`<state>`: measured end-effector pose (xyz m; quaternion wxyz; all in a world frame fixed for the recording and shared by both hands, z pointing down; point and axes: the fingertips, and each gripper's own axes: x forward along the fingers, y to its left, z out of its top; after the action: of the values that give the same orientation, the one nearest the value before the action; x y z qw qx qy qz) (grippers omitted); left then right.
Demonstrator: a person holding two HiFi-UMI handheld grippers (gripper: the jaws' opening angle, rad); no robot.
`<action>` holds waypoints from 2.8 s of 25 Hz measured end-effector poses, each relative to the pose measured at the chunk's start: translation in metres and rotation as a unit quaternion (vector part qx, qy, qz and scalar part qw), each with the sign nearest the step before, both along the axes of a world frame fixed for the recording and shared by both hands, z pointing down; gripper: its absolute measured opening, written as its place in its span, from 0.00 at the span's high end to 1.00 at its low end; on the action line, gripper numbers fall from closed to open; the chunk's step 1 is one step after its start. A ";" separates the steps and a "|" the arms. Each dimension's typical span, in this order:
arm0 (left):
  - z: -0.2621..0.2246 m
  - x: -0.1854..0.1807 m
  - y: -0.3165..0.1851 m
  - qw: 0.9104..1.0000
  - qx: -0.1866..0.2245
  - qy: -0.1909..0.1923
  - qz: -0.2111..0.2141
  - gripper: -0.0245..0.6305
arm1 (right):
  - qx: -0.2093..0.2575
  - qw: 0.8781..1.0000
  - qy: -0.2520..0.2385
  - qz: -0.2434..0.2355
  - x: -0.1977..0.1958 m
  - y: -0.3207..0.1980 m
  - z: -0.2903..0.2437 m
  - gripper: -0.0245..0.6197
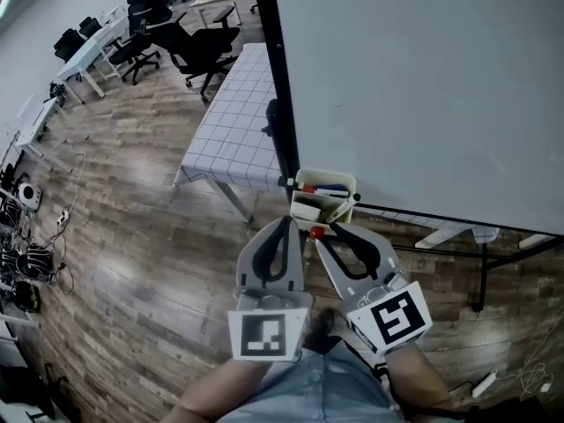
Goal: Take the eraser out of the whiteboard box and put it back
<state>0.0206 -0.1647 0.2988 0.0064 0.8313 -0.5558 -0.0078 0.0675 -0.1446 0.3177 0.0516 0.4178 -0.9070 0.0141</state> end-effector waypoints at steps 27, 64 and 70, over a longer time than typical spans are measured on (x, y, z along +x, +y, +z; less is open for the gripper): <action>0.039 -0.036 -0.090 0.999 -0.051 0.015 -0.006 0.96 | -0.093 0.978 0.187 -0.015 -0.031 -0.090 0.084 0.75; -0.005 -0.065 -0.004 0.998 0.018 0.012 0.055 0.96 | 0.038 0.989 0.086 0.113 -0.036 0.016 -0.035 0.77; -0.008 -0.064 0.011 0.996 0.022 0.018 0.083 0.96 | 0.032 0.985 0.087 0.142 -0.036 0.037 -0.035 0.77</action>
<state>-0.0431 -0.1539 0.2913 -0.0012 0.8743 -0.4841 -0.0346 0.0314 -0.1080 0.2828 0.1145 0.5438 -0.8302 -0.0447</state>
